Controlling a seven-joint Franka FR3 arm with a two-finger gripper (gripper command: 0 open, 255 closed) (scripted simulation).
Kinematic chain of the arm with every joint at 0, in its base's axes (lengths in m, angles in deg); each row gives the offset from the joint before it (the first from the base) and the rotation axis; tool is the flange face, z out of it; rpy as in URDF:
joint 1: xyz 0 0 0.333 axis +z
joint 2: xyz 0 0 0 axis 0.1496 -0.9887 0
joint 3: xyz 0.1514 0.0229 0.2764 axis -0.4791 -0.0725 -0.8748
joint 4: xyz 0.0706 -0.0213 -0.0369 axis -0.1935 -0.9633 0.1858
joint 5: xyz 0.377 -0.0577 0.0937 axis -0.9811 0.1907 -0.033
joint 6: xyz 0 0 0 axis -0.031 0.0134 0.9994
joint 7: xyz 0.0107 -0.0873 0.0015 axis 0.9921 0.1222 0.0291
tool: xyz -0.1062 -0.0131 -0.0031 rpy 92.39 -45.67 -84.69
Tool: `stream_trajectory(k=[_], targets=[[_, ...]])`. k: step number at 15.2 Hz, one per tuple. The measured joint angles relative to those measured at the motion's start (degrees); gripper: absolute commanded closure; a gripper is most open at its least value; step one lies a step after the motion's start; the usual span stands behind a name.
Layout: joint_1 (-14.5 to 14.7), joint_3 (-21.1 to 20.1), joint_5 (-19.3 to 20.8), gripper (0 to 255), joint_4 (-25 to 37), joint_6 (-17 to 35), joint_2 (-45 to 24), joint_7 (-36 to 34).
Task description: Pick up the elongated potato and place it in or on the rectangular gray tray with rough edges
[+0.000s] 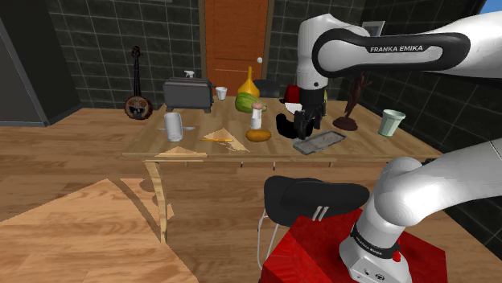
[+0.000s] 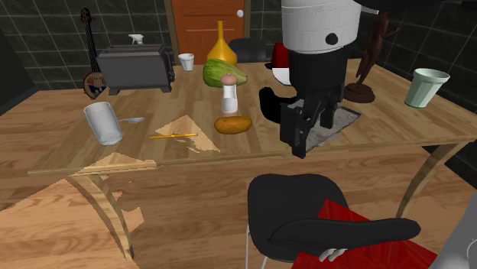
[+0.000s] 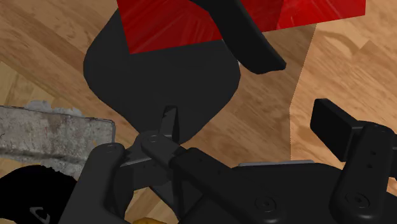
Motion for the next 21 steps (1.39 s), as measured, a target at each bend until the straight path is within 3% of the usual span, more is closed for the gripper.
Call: stream_trajectory(k=[3,12,17,21], targets=[[0.0,1.4,1.0,0,-0.5,1.9,-0.9,2.4],[0.2,11.3,6.3,0,1.6,16.4,-13.2,20.8],[0.9,16.5,6.2,0,6.1,24.1,-23.2,31.9],[1.8,19.3,3.9,0,10.9,29.2,-31.6,40.7]])
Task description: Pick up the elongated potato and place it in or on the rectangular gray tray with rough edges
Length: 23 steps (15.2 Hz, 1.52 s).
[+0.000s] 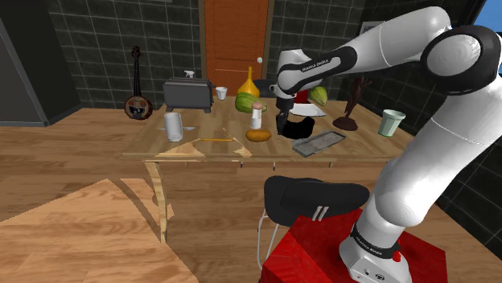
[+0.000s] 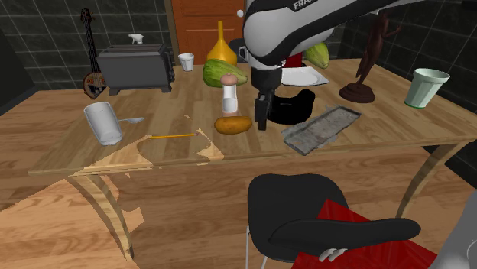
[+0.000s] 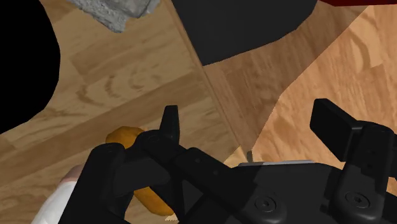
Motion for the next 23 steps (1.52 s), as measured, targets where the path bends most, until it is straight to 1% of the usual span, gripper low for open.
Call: stream_trajectory(k=[3,5,7,11,13,14,15,18,23], targets=[[0.2,1.7,-2.8,0,4.3,2.9,-6.3,7.2],[0.3,2.1,-5.3,0,7.9,4.6,-11.4,11.8],[-0.3,2.4,-7.9,0,11.9,5.6,-16.1,16.8],[-1.7,1.4,-12.5,0,20.1,6.1,-24.4,25.4],[-2.6,0.5,-14.7,0,24.8,6.2,-29.1,29.1],[-3.3,-0.1,-15.8,0,28.5,5.4,-32.0,30.9],[-3.8,-0.6,-16.4,0,30.5,5.1,-33.7,32.2],[-4.2,-1.0,-17.1,0,31.1,6.3,-35.4,33.5],[-4.5,-1.4,-17.9,0,30.3,9.1,-37.5,34.1]])
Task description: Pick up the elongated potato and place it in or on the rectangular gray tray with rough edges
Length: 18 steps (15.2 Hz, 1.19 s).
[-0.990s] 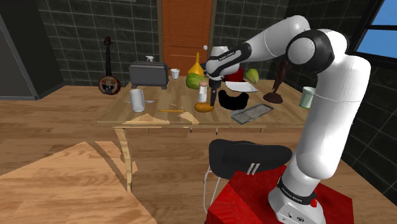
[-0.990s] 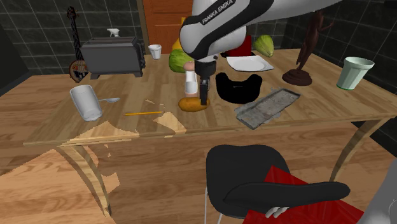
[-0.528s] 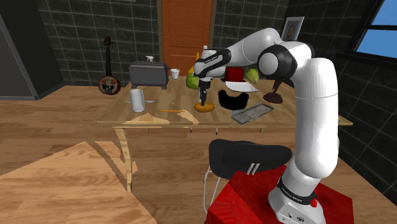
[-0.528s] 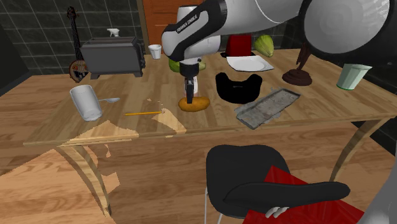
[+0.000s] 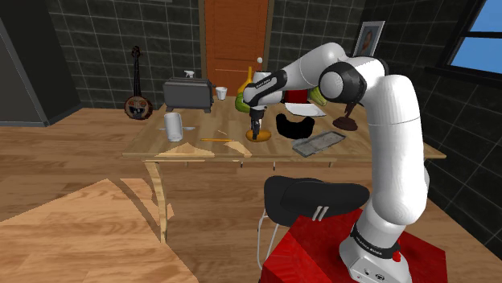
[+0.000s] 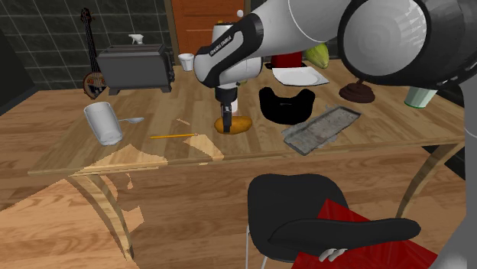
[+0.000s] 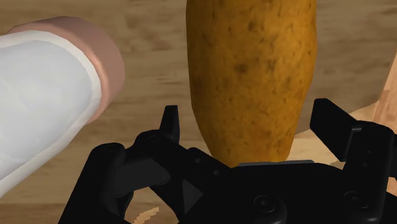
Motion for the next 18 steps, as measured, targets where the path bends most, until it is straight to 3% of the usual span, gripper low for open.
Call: stream_trajectory(k=[6,7,18], targets=[[0.0,-0.1,-0.1,0,-0.1,0.4,-0.3,0.0],[0.0,-0.1,-0.1,255,-0.1,0.4,-0.3,0.0],[0.0,-0.1,-0.1,255,0.1,0.1,-0.2,0.0]])
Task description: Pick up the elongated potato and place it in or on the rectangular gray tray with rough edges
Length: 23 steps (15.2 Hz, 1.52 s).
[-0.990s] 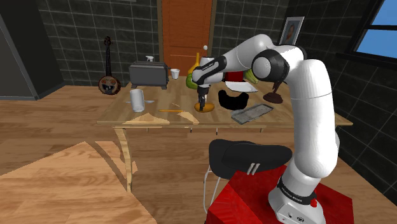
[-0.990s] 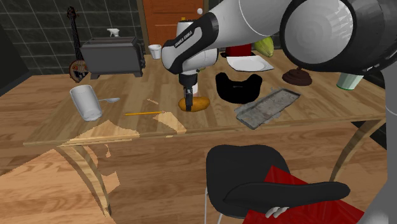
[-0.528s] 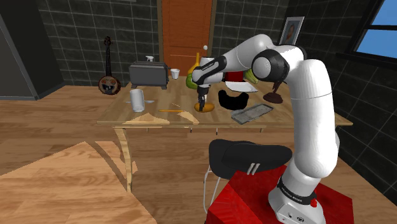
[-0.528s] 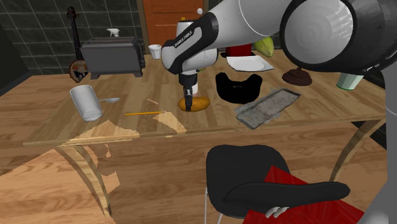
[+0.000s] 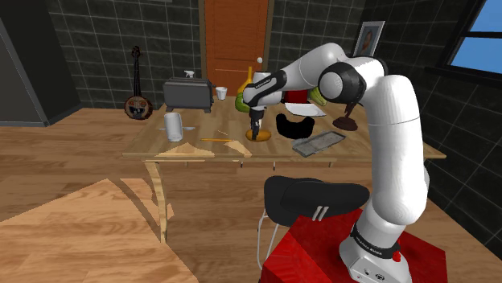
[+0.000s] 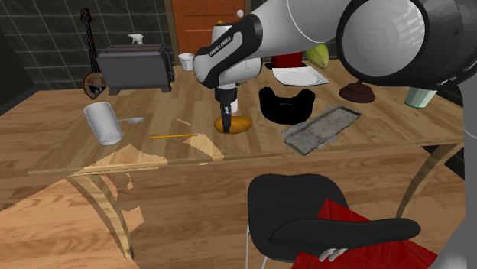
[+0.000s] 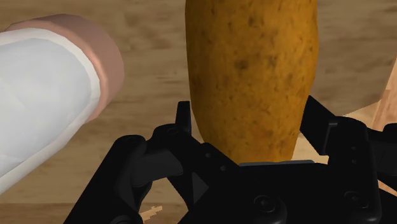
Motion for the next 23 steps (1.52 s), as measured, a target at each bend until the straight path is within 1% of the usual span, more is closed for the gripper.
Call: stream_trajectory(k=[10,23], targets=[[0.3,0.6,1.2,255,2.7,-5.8,3.2,-0.8],[0.5,1.1,2.3,255,9.0,-14.5,5.7,-1.8]])
